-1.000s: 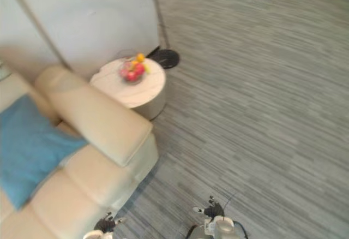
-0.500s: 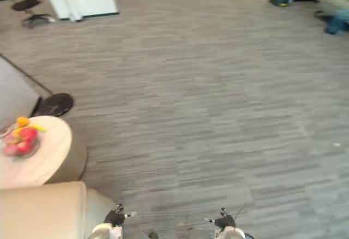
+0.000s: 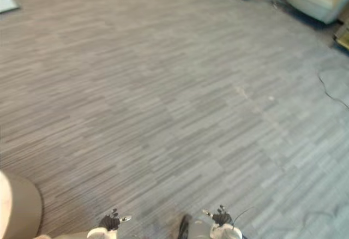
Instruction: Pick up cushions and gather them together orderly.
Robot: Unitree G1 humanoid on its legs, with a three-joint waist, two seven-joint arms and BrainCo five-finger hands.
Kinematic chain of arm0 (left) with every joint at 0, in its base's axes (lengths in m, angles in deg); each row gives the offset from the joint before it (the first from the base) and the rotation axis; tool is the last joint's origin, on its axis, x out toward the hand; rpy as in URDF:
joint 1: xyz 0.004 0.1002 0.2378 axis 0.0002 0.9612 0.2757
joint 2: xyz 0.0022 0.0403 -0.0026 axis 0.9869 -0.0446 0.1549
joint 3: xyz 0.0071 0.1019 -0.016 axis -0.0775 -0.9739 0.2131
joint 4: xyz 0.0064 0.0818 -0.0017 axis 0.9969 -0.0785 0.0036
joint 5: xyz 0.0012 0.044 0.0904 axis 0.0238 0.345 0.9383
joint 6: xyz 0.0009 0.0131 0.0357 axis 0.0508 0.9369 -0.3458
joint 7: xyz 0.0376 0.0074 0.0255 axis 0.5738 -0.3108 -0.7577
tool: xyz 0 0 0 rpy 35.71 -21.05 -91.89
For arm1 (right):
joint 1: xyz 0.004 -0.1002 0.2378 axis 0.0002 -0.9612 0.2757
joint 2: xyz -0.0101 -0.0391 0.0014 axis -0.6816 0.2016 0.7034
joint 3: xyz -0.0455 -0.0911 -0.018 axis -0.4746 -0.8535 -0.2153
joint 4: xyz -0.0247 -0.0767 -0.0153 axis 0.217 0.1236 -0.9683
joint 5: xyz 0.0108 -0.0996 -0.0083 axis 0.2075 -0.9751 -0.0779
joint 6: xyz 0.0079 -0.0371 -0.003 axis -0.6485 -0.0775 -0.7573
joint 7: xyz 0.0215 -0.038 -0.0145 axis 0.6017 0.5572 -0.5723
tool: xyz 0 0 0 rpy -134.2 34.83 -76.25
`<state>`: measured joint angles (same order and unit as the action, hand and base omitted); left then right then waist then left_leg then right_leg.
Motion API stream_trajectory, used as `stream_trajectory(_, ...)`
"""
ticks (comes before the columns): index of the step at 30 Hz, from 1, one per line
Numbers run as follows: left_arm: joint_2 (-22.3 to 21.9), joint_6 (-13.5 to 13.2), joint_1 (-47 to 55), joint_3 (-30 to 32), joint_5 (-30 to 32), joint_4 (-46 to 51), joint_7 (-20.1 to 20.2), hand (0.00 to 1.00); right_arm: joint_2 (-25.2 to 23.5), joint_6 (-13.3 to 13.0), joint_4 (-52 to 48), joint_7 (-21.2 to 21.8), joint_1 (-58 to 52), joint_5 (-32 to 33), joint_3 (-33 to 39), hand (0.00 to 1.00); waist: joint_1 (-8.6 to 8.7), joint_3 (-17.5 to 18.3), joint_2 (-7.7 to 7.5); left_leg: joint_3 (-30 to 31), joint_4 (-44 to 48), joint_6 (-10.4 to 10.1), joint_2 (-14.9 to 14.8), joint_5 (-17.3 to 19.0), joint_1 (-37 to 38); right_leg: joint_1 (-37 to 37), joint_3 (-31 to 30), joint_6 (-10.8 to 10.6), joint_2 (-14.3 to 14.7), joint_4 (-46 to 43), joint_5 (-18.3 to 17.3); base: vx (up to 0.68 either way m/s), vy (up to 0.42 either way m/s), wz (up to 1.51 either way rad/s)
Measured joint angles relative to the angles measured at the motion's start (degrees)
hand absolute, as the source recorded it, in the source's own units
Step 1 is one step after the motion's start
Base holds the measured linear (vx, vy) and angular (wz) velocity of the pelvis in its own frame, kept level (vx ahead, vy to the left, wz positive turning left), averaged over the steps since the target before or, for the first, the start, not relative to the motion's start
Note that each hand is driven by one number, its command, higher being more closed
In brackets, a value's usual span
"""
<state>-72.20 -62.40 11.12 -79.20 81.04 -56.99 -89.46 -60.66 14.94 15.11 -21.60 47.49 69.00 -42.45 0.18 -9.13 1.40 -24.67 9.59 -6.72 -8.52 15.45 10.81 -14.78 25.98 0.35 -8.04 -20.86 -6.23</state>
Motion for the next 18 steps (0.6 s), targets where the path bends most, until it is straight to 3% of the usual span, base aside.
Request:
stream_trajectory(1, 0.21, 0.09, 0.14, 0.27, 0.08, -0.13, -0.07, 0.00, -0.18, -0.11, -0.06, 0.03, -0.09, 0.13, 0.16, 0.00, 0.10, 0.20, -0.30, 0.22, 0.54, -1.51, -0.75, 0.87, 1.17, 0.19, -0.37, 0.97, 0.28, -0.67, -0.49, 0.34, -0.368, -0.47)
stream_trajectory(2, -0.12, 0.22, 0.00, 0.89, 0.11, -0.12, -0.04, 0.00, 0.22, -0.16, -0.08, -0.06, -0.01, 0.19, 0.25, 0.00, 0.21, 0.39, 0.78, 0.32, 2.46, -2.17, -3.08, 1.20, 1.31, 0.70, -0.27, 1.97, 2.02, -1.61, -1.49, 0.36, -0.414, -0.39)
stream_trajectory(3, -0.48, 0.21, -0.39, 1.17, 0.23, 0.34, -0.07, 0.00, 0.12, -0.32, -0.15, -0.03, 0.09, 0.17, 0.06, 0.00, 0.50, 0.74, 1.04, 2.10, 11.63, -2.88, -5.75, 0.72, -2.38, 1.24, -1.19, 2.95, 4.34, -0.79, -3.57, 0.36, -0.422, -0.53)
stream_trajectory(4, -1.20, 0.24, -0.49, 1.70, 0.47, 0.74, -0.09, 0.00, 0.53, -0.41, -0.16, 0.01, 0.09, 0.11, -0.06, 0.00, 0.41, 0.38, 1.85, 4.40, 21.62, -2.30, -8.67, -1.06, -6.26, 2.86, -1.68, 3.85, 6.46, 0.70, -4.16, 0.34, -0.416, -0.48)
stream_trajectory(5, -1.75, 0.26, -0.48, 2.17, 0.77, 0.84, -0.08, 0.00, 0.87, -0.41, -0.14, -0.02, 0.07, 0.12, -0.04, 0.00, 0.37, -0.10, 2.68, 6.29, 27.61, 0.01, -10.36, -2.97, -8.57, 4.38, -2.09, 4.17, 7.85, 1.91, -4.34, 0.35, -0.360, -0.71)
stream_trajectory(6, -2.42, 0.27, -0.14, 3.03, 0.84, 1.88, 0.04, 0.00, 1.28, -0.41, 0.33, -0.20, -0.20, 1.18, -0.43, 0.00, 0.09, -1.34, 3.82, 10.55, 43.15, 4.81, -13.46, -6.51, -14.42, 9.49, -3.94, 5.47, 10.84, 5.21, -4.59, 0.44, -0.367, -0.89)
stream_trajectory(7, -2.39, 0.16, -0.08, 2.96, 0.82, 2.99, -0.03, 0.00, 1.71, -0.30, 1.04, -0.48, -0.48, 1.56, -0.72, 0.00, -0.56, -1.98, 3.55, 12.74, 50.08, 4.00, -13.36, -4.67, -16.75, 12.96, -5.94, 6.30, 11.65, 6.35, -5.08, 0.44, -0.341, -1.02)
stream_trajectory(9, -2.02, -0.14, 0.01, 2.27, 0.83, 3.95, -0.12, 0.00, 1.73, -0.31, 0.75, -0.89, -0.44, 1.71, -0.60, 0.00, -0.61, -2.14, 2.65, 14.55, 52.58, 3.63, -9.18, -2.40, -21.33, 18.42, -9.97, 6.67, 11.97, 10.09, -5.32, 0.41, -0.234, -1.00)
stream_trajectory(11, -2.09, -0.64, -0.07, 1.66, 0.79, 5.53, -0.16, 0.00, 1.83, -0.29, 0.87, -1.05, -0.15, 1.72, -0.10, 0.00, -1.08, -2.36, 2.41, 15.18, 47.59, 4.22, -4.58, -0.13, -26.39, 21.58, -14.43, 6.67, 11.94, 13.37, -5.32, 0.40, -0.142, -1.13)
stream_trajectory(14, -2.07, -0.98, -0.81, 1.31, 0.75, 6.19, -0.17, 0.00, 1.47, -0.29, 0.82, -1.13, 0.43, 1.74, 1.73, 0.00, -2.57, -2.74, 1.75, 15.78, 27.30, 5.22, 3.24, -0.53, -31.71, 25.86, -20.04, 6.42, 10.98, 17.24, -6.01, 0.45, -0.002, -1.03)
stream_trajectory(15, -2.15, -1.01, -1.14, 1.03, 0.71, 6.27, -0.19, 0.00, 1.40, -0.30, 0.75, -1.16, 0.46, 1.73, 2.39, 0.00, -3.02, -2.82, 1.68, 18.09, 15.55, 4.52, 6.26, -4.20, -32.84, 27.06, -22.19, 6.08, 10.69, 18.41, -6.90, 0.36, 0.043, -0.80)
stream_trajectory(16, -2.21, -1.01, -1.15, 1.00, 0.69, 6.33, -0.18, 0.00, 1.43, -0.30, 0.76, -1.18, 0.46, 1.73, 2.44, 0.00, -3.23, -2.74, 1.80, 18.88, 11.56, 3.97, 6.83, -5.82, -32.81, 27.12, -22.91, 5.86, 10.79, 18.68, -7.27, 0.56, 0.105, -1.03)
stream_trajectory(17, -2.39, -1.21, -1.12, 0.99, 0.26, 6.65, -0.16, 0.00, 1.18, -0.25, 0.86, -1.25, 0.46, 1.73, 2.81, 0.00, -4.20, -2.64, 1.66, 20.48, 5.21, 4.23, 7.94, -12.78, -33.10, 28.86, -25.73, 5.14, 10.89, 19.69, -8.86, 0.39, 0.099, -0.93)
stream_trajectory(18, -1.95, -1.42, -0.90, 0.96, 0.19, 6.93, -0.14, 0.00, 0.42, -0.23, 0.81, -1.27, 0.43, 1.73, 2.96, 0.00, -4.57, -1.95, 0.46, 20.51, 6.04, 5.71, 8.97, -15.29, -33.04, 28.93, -27.21, 4.43, 9.87, 18.92, -10.27, 0.64, 0.125, -1.00)
